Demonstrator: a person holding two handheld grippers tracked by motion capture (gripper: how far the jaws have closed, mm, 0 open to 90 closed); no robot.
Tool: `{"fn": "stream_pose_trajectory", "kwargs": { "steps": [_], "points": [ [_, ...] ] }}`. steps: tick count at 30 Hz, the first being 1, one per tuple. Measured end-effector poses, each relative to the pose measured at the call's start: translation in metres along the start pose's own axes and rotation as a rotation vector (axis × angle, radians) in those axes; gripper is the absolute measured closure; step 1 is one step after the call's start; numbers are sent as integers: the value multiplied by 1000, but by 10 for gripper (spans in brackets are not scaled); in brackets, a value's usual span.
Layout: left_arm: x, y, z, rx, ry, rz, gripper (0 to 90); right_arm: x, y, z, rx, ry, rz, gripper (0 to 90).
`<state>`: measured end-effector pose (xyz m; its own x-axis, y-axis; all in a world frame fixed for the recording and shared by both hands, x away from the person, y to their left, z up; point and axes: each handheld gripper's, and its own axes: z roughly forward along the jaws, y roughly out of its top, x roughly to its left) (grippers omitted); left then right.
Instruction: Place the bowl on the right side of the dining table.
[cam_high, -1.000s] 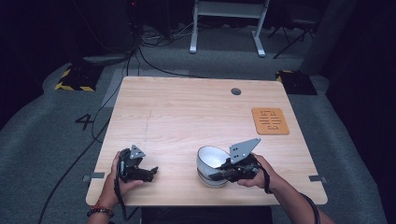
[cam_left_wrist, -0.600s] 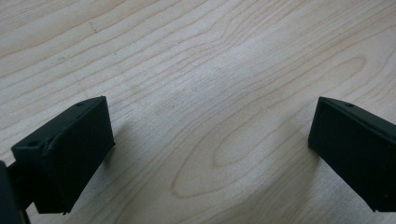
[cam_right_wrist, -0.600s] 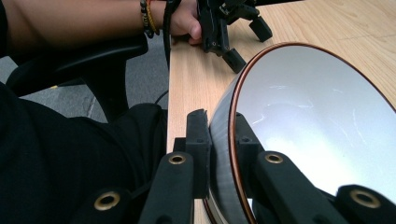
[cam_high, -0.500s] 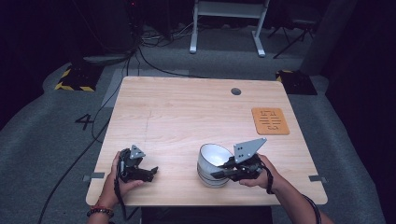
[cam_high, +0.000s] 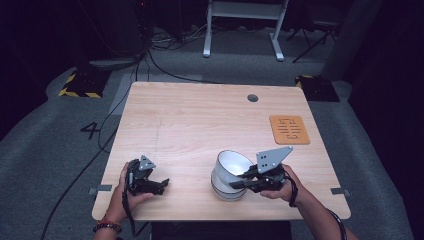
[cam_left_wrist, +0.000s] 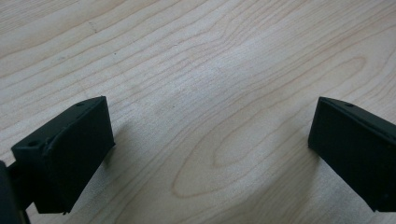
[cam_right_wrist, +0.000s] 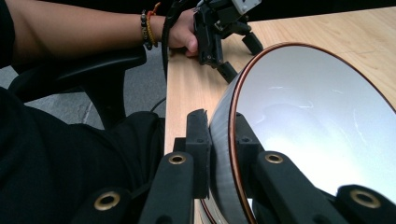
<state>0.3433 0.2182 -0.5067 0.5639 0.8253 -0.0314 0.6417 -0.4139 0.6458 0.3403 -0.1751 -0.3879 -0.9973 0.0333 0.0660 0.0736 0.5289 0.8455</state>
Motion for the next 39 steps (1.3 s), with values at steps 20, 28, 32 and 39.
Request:
{"fn": "stream_pose_trajectory", "kwargs": {
  "steps": [20, 28, 32, 39],
  "points": [
    [0, 0, 0, 0, 0, 0, 2, -8, -6, -51, -56, -143, 21, 814],
    [0, 0, 0, 0, 0, 0, 2, -12, -14, -62, -54, -193, 39, 815],
    [0, 0, 0, 0, 0, -1, 2, -14, -17, -66, -48, -218, 37, 814],
    [0, 0, 0, 0, 0, 0, 2, -17, -24, -72, -47, -254, 50, 815]
  ]
}}
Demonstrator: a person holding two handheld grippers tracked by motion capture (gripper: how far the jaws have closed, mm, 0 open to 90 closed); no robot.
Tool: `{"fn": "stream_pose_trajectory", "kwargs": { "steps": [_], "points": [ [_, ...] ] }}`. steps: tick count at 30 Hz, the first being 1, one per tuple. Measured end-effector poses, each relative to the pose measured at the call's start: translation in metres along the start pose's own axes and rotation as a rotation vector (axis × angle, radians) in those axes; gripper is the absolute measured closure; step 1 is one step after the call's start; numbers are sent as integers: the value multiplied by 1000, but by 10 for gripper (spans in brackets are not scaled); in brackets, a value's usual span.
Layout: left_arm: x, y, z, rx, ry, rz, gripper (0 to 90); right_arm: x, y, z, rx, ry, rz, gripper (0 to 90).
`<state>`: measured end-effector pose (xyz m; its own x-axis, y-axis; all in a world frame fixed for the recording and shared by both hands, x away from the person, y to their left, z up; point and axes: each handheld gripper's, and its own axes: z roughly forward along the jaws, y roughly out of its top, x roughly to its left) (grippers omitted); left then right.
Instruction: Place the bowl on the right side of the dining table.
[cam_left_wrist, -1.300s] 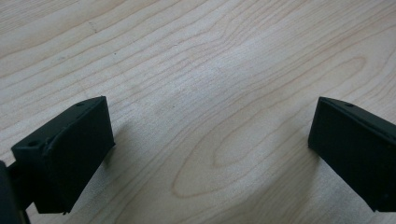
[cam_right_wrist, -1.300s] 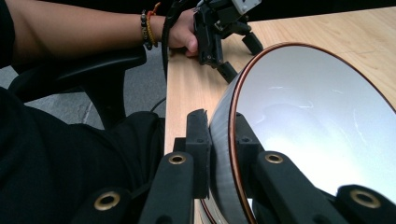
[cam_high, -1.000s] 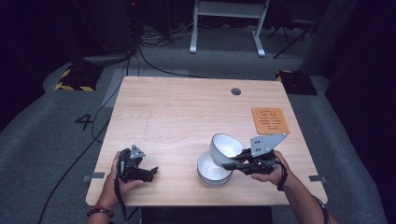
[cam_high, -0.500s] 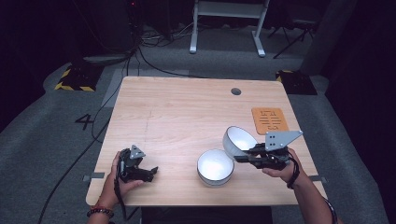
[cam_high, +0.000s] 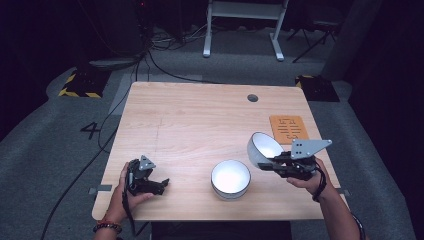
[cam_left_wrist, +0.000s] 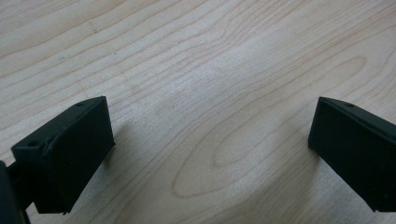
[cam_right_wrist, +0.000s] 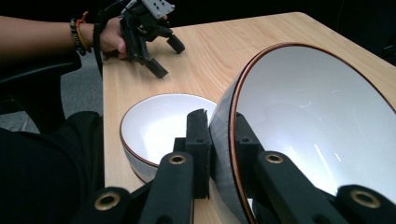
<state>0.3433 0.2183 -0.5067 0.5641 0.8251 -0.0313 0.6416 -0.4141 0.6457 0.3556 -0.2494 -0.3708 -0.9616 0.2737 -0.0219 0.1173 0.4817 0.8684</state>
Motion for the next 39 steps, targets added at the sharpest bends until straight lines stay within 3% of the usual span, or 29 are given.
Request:
{"fn": "stream_pose_trajectory", "kwargs": {
  "steps": [8, 15, 39],
  "points": [
    [0, 0, 0, -1, 0, 0, 2, -4, -7, -7, 3, -50, 2, 815],
    [0, 0, 0, -1, 0, -1, 2, -10, -16, -9, 28, -96, 31, 814],
    [0, 0, 0, 1, 1, 0, 1, -46, -52, -20, 62, -250, 127, 814]
  ]
}}
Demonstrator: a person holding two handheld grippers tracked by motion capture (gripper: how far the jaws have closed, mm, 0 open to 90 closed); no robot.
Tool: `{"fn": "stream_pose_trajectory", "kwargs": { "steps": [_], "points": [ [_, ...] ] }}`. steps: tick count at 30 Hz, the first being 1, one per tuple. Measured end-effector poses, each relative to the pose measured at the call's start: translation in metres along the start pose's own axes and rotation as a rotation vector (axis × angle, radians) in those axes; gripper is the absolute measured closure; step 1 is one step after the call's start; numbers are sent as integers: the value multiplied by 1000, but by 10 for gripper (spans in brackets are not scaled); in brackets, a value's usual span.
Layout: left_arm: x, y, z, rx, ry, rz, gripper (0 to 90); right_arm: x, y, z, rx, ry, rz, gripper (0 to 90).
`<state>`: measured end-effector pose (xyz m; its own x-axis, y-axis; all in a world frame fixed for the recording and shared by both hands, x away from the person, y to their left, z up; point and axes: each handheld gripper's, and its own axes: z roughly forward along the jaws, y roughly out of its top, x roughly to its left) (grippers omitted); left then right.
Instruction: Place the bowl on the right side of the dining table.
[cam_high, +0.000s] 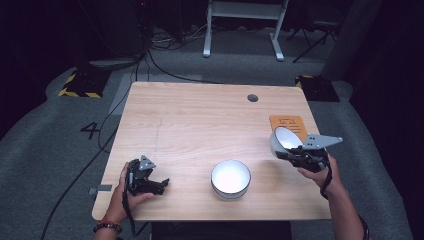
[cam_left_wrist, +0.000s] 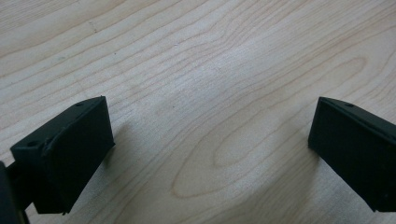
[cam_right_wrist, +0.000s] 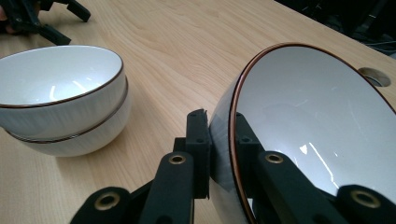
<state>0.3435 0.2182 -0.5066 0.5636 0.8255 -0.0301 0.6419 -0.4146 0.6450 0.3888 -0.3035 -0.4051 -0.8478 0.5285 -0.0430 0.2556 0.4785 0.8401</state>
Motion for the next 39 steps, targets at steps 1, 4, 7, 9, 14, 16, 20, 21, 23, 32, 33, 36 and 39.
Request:
{"fn": "stream_pose_trajectory", "kwargs": {
  "steps": [1, 4, 7, 9, 14, 16, 20, 21, 23, 32, 33, 36, 39],
  "points": [
    [0, 0, 0, -1, 0, 1, 1, -2, -1, 0, 1, -4, 0, 815],
    [0, 0, 0, 0, 0, -1, 1, -6, -2, -1, -1, -17, 4, 814],
    [0, 0, 0, -1, 0, 1, 1, -10, -3, -1, 3, -37, 15, 814],
    [0, 0, 0, -1, 0, 1, 1, -14, -5, -2, 4, -42, 17, 815],
    [0, 0, 0, -1, 0, -2, 1, -21, -7, 0, 9, -68, 33, 815],
    [0, 0, 0, -1, 0, -3, 1, -24, -8, 0, 20, -87, 30, 815],
    [0, 0, 0, -1, 0, -2, 1, -31, -8, 2, 22, -104, 42, 815],
    [0, 0, 0, -1, 0, -2, 1, -32, -8, 3, 26, -107, 45, 815],
    [0, 0, 0, 0, 0, -1, 1, -35, -8, 5, 31, -113, 43, 815],
    [0, 0, 0, 0, 0, 0, 1, -44, -7, 12, 40, -134, 47, 815],
    [0, 0, 0, 0, 0, 0, 1, -45, -7, 12, 42, -135, 47, 815],
    [0, 0, 0, 0, 0, 0, 0, -48, -7, 15, 47, -142, 53, 815],
    [0, 0, 0, 0, 0, 0, 1, -53, -7, 16, 46, -145, 69, 815]
  ]
}}
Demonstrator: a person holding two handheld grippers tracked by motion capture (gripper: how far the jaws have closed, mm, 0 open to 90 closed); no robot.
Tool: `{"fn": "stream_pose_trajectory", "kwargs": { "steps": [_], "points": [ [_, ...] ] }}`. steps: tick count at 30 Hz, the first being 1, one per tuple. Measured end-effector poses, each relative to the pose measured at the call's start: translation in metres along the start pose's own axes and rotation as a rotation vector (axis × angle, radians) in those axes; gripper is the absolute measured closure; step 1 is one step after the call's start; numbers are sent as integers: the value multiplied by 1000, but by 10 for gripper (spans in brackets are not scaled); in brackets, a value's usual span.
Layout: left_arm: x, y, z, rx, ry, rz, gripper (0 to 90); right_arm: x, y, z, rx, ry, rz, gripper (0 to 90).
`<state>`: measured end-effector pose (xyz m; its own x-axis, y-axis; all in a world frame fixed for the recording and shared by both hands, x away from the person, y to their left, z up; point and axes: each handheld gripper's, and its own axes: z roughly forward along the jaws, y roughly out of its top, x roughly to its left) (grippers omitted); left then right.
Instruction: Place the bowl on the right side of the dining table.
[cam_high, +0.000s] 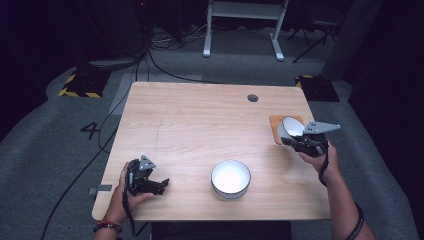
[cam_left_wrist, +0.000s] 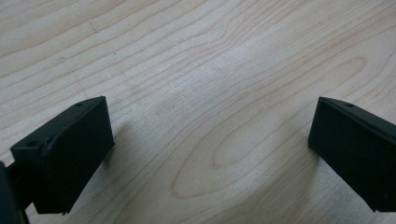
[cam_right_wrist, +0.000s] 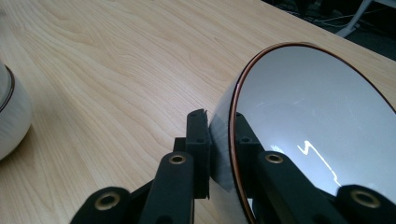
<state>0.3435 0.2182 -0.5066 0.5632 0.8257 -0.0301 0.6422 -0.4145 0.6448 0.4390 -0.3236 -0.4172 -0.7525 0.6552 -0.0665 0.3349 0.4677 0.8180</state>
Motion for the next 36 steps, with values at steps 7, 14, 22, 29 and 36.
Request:
{"fn": "stream_pose_trajectory", "kwargs": {
  "steps": [7, 14, 22, 29, 36],
  "points": [
    [0, 0, 0, 0, 0, 0, 1, -6, 3, 4, 17, -25, 1, 815],
    [0, 0, 0, -3, 12, 3, 0, -13, 7, 9, 41, -44, 3, 815],
    [0, 0, 0, -6, 12, 5, 0, -21, 8, 16, 55, -63, 16, 815],
    [0, 0, 0, -5, 11, 5, 0, -29, 10, 23, 76, -83, 21, 815],
    [0, 0, 0, -3, 12, 3, 0, -38, 10, 28, 91, -99, 34, 815]
  ]
}}
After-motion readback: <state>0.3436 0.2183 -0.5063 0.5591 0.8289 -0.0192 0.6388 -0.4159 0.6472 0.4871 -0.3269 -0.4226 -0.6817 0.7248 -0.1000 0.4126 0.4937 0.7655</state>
